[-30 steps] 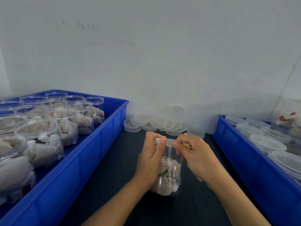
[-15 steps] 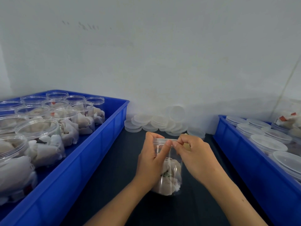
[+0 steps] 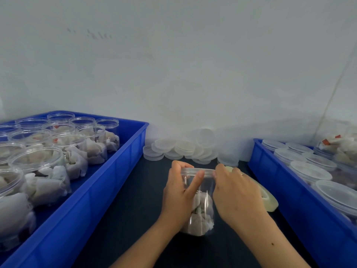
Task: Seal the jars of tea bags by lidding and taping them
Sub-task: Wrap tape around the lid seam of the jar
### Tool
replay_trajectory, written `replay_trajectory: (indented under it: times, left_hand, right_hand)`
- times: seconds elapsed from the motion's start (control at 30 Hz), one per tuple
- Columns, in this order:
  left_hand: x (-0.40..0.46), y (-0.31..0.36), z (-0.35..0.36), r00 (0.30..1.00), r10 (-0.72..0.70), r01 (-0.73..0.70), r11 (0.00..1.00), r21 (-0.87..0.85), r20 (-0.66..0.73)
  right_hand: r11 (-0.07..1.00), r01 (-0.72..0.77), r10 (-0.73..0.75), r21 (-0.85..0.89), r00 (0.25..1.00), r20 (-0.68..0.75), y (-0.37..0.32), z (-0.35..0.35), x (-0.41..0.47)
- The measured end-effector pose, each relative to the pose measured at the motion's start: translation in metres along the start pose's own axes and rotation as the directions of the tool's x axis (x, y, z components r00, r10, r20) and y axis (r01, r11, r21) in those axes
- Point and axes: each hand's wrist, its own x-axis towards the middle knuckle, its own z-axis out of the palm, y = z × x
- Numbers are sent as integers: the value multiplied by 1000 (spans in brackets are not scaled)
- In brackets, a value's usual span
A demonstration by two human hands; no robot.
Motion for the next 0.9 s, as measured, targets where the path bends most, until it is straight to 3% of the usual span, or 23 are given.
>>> replay_trajectory:
  times: [0.43, 0.9]
  left_hand:
    - [0, 2, -4, 1000, 7, -6, 998, -70, 16]
    - [0, 4, -6, 1000, -25, 25, 998, -54, 5]
  right_hand:
    - [983, 31, -51, 183, 993, 107, 17, 1, 11]
    - [993, 93, -92, 76, 996, -6, 19, 14, 14]
